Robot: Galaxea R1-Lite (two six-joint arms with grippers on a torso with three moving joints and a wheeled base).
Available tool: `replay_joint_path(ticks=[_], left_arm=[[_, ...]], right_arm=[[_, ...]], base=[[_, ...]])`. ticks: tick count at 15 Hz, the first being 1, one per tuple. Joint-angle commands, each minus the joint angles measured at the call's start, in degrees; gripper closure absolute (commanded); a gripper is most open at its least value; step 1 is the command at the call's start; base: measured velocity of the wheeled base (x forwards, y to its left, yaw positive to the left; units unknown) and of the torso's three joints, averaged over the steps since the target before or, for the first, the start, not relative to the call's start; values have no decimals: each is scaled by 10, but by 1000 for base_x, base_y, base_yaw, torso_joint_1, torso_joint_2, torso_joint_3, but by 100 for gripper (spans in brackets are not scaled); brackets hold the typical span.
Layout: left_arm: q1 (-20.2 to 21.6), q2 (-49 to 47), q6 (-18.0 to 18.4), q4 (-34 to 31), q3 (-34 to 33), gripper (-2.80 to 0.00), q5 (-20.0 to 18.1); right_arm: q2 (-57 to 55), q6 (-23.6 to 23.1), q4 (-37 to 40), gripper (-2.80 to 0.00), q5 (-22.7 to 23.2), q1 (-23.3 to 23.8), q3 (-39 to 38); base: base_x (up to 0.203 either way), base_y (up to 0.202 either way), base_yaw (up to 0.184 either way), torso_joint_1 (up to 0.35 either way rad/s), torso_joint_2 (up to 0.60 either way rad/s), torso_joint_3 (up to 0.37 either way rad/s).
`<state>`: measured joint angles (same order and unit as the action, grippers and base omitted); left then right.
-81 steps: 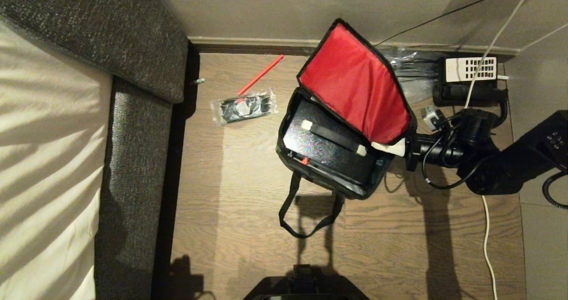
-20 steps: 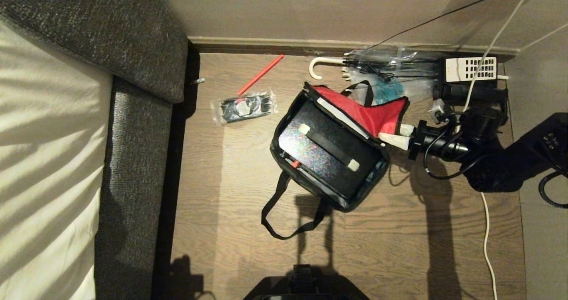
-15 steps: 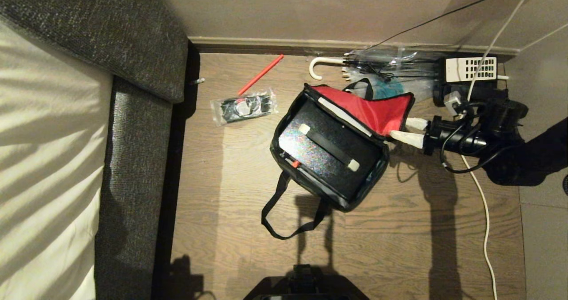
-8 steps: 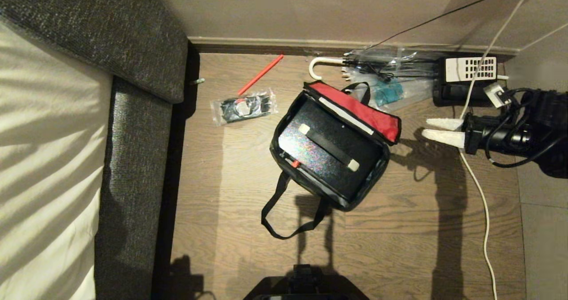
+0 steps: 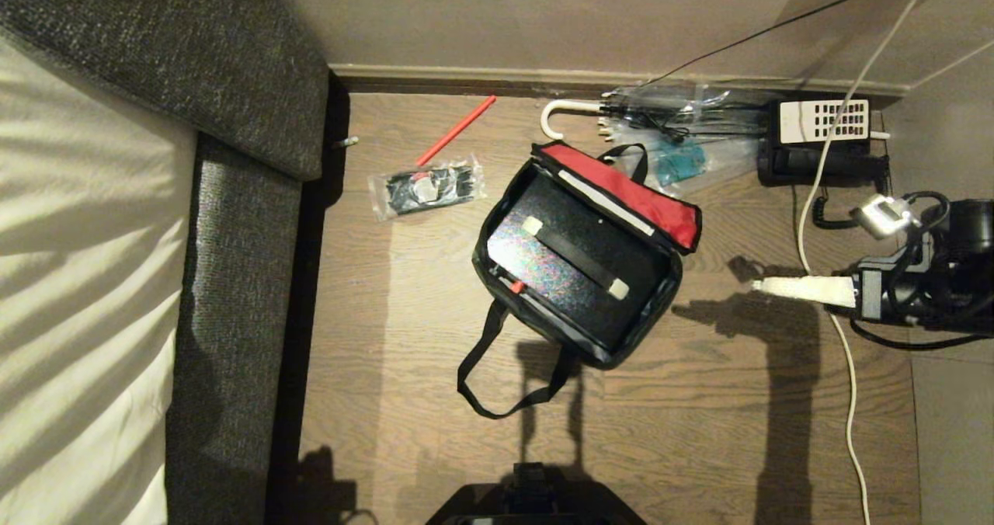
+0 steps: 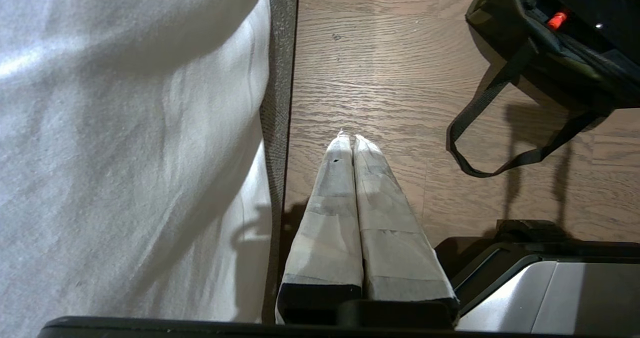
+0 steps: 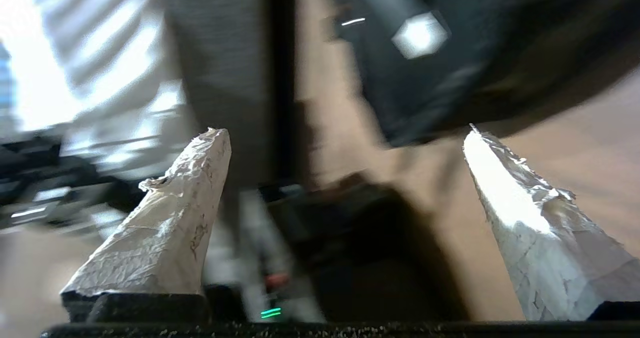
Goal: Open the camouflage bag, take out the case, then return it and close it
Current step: Close the top of the storage box
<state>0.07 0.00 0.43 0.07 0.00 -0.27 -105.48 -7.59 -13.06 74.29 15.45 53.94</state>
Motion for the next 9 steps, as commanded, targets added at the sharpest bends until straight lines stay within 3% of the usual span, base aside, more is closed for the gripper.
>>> replay_joint_path(ticks=[1,5,8,9], left_arm=[[0,0,0,0,-1,0,0],[0,0,0,1,-1,0,0],[0,0,0,0,-1,0,0],[0,0,-1,0,-1,0,0]], right_arm=[[15,-1,36,0,29,-2,-3],[15,-2,47,0,25,-33,7],[11,39,72,0,-48,-60,24],[12,88,86,0,-96,-75,28]], base=[[0,0,0,0,0,0],[0,0,0,0,0,0],[0,0,0,0,0,0],[0,0,0,0,0,0]])
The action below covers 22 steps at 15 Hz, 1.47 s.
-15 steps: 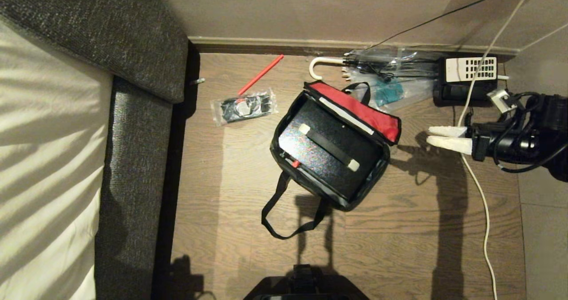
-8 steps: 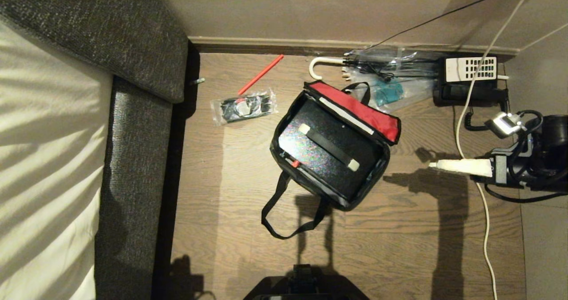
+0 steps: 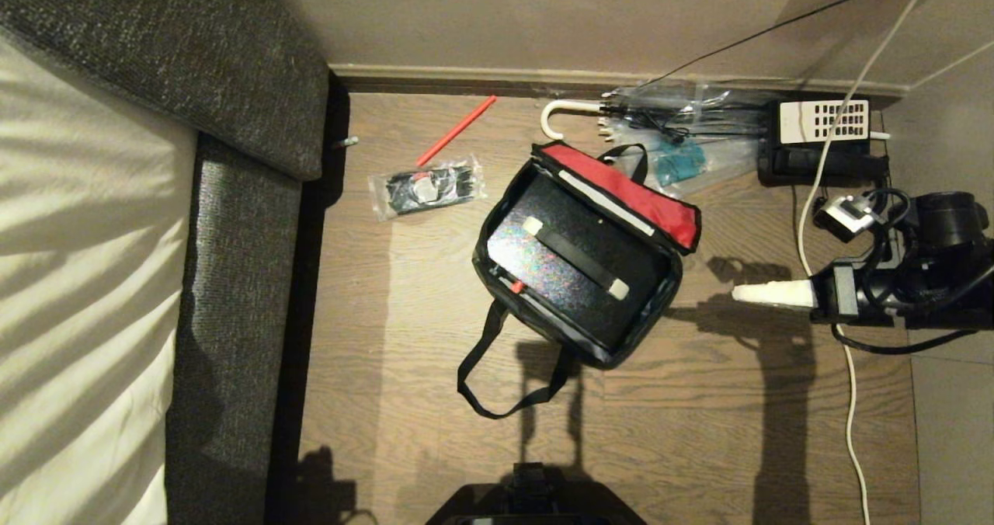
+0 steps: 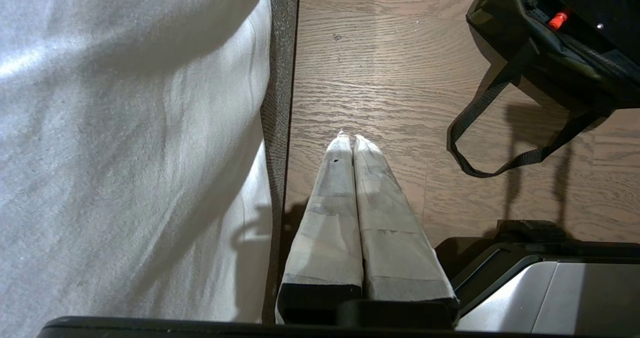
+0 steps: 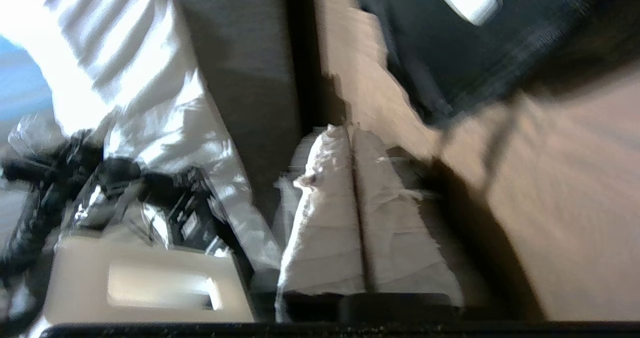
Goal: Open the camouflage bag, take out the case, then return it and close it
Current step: Close the top of the storage box
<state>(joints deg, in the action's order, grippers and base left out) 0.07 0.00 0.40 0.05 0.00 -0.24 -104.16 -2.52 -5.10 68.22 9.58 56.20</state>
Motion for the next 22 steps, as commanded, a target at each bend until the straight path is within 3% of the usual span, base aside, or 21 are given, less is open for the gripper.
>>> replay_joint_path(ticks=[1,4,8,12,15,22], left_arm=[[0,0,0,0,-1,0,0],[0,0,0,0,-1,0,0],[0,0,0,0,-1,0,0],[0,0,0,0,-1,0,0],[0,0,0,0,-1,0,0],[0,0,0,0,-1,0,0]], right_arm=[[0,75,12,0,-84,-37,7],[4,127,26,0,-270,-116,1],[-10,172,34,0,-374,-214,-8],[-48,173,25,0,-410,-258,-16],[-103,179,6,0,-472,-309,-5],[-203,181,-134,0,-532,-325,17]], base=[[0,0,0,0,0,0],[0,0,0,0,0,0],[0,0,0,0,0,0],[0,0,0,0,0,0],[0,0,0,0,0,0],[0,0,0,0,0,0]])
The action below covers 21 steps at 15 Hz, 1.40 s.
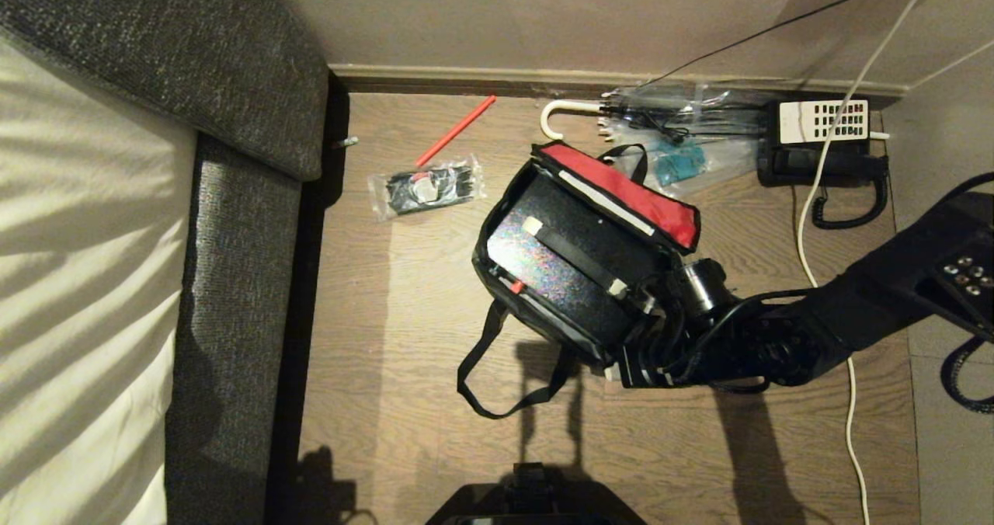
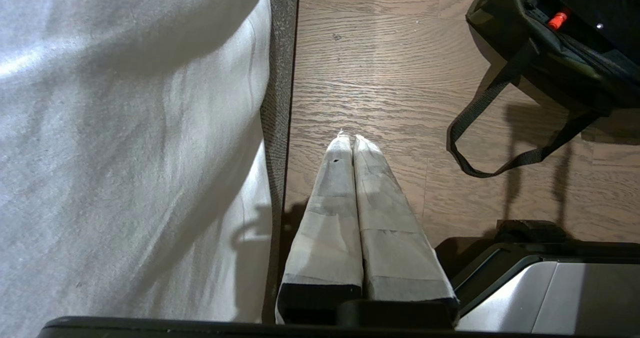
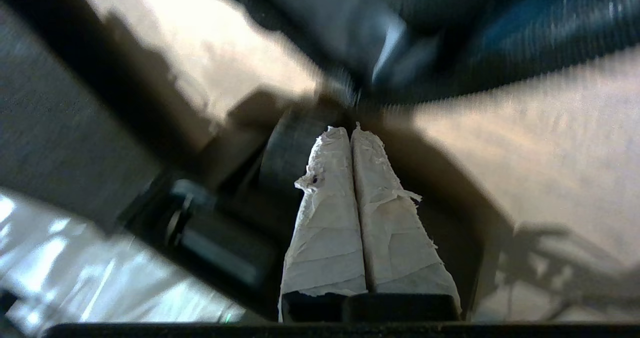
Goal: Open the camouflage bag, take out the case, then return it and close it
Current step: Close the top of the storage box
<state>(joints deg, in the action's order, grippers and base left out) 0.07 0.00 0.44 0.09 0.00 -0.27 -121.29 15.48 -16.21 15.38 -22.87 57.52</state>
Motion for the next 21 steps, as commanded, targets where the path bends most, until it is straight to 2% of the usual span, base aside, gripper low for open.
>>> replay_joint_path(ticks=[1,3,6,9,15,19,21], left_arm=[[0,0,0,0,-1,0,0],[0,0,0,0,-1,0,0],[0,0,0,0,-1,0,0],[0,0,0,0,-1,0,0],[0,1,0,0,-1,0,0],[0,1,0,0,-1,0,0],[0,0,0,0,-1,0,0]], right_arm=[[-44,0,-62,0,-18,-1,10],[-63,0,-124,0,-39,0,20],[-63,-11,-176,0,-62,5,27],[-59,-87,-200,0,-74,33,27],[-52,-128,-242,0,-73,60,28],[-51,-197,-282,0,-70,84,37],[-45,-200,-283,0,-69,87,34]], base=[[0,0,0,0,0,0],[0,0,0,0,0,0],[0,0,0,0,0,0],[0,0,0,0,0,0],[0,0,0,0,0,0],[0,0,0,0,0,0],[0,0,0,0,0,0]])
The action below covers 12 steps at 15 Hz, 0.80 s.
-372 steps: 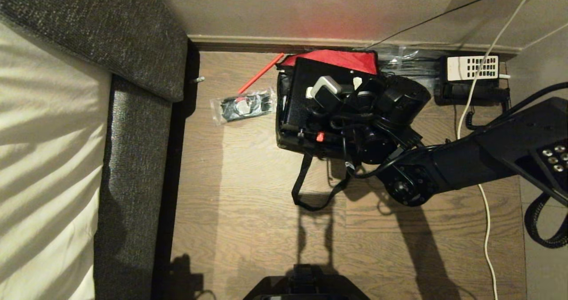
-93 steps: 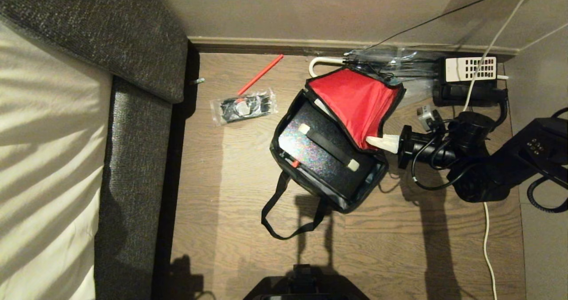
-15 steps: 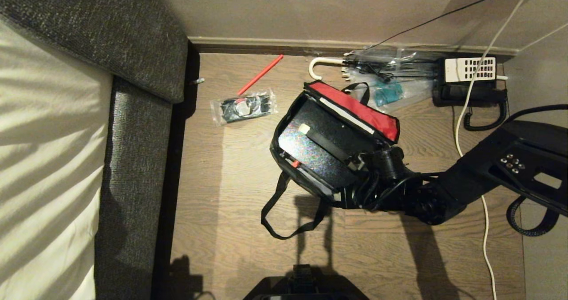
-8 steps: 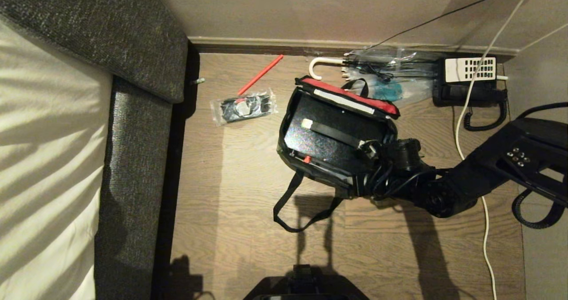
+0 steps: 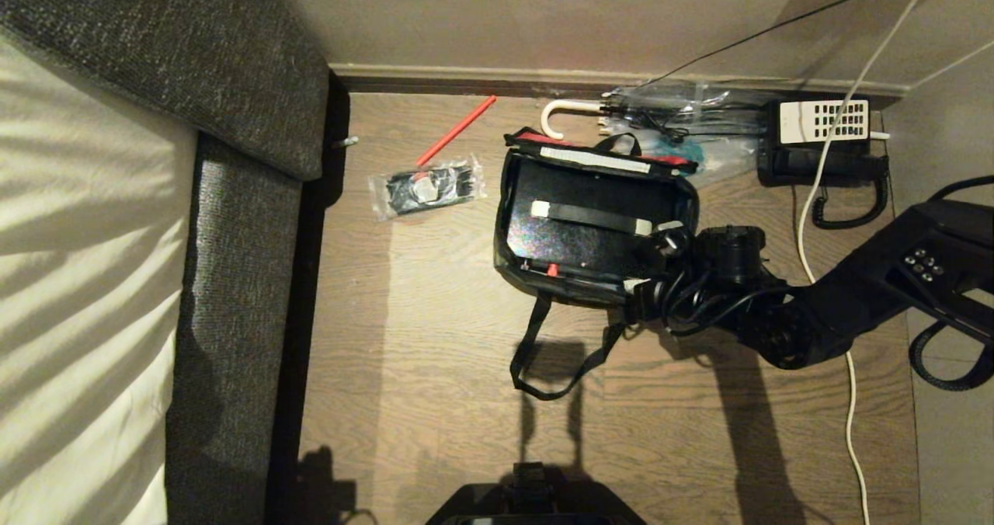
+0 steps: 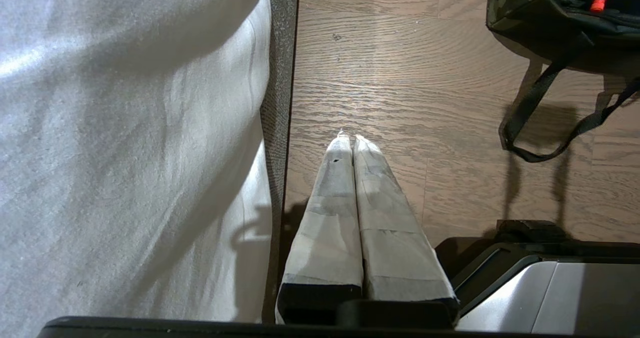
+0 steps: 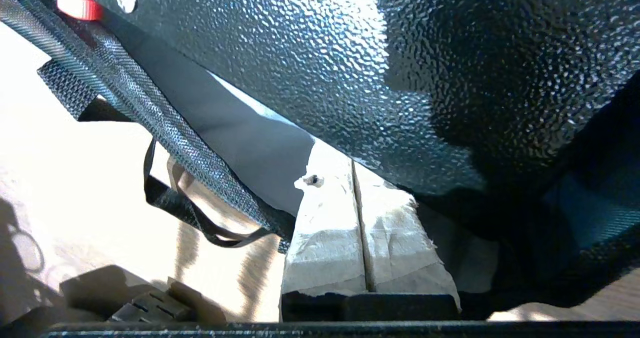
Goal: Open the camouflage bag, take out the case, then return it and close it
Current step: Close the top of the storage box
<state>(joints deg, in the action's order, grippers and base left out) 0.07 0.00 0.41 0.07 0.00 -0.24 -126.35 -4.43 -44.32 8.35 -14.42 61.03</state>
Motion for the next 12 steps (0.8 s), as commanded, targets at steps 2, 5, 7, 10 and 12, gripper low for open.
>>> replay_joint_path(ticks=[2,5,7,10,12], left_arm=[[0,1,0,0,-1,0,0],[0,0,0,0,-1,0,0],[0,0,0,0,-1,0,0],[0,0,0,0,-1,0,0],[0,0,0,0,-1,0,0]], right_arm=[[7,-6,-12,0,0,8,1],[5,-22,-19,0,1,17,18],[4,-31,-25,0,0,21,14],[9,-39,-25,0,2,21,-7],[22,-34,-16,0,7,19,-19]], base=[[0,0,0,0,0,0],[0,0,0,0,0,0],[0,0,0,0,0,0],[0,0,0,0,0,0],[0,0,0,0,0,0]])
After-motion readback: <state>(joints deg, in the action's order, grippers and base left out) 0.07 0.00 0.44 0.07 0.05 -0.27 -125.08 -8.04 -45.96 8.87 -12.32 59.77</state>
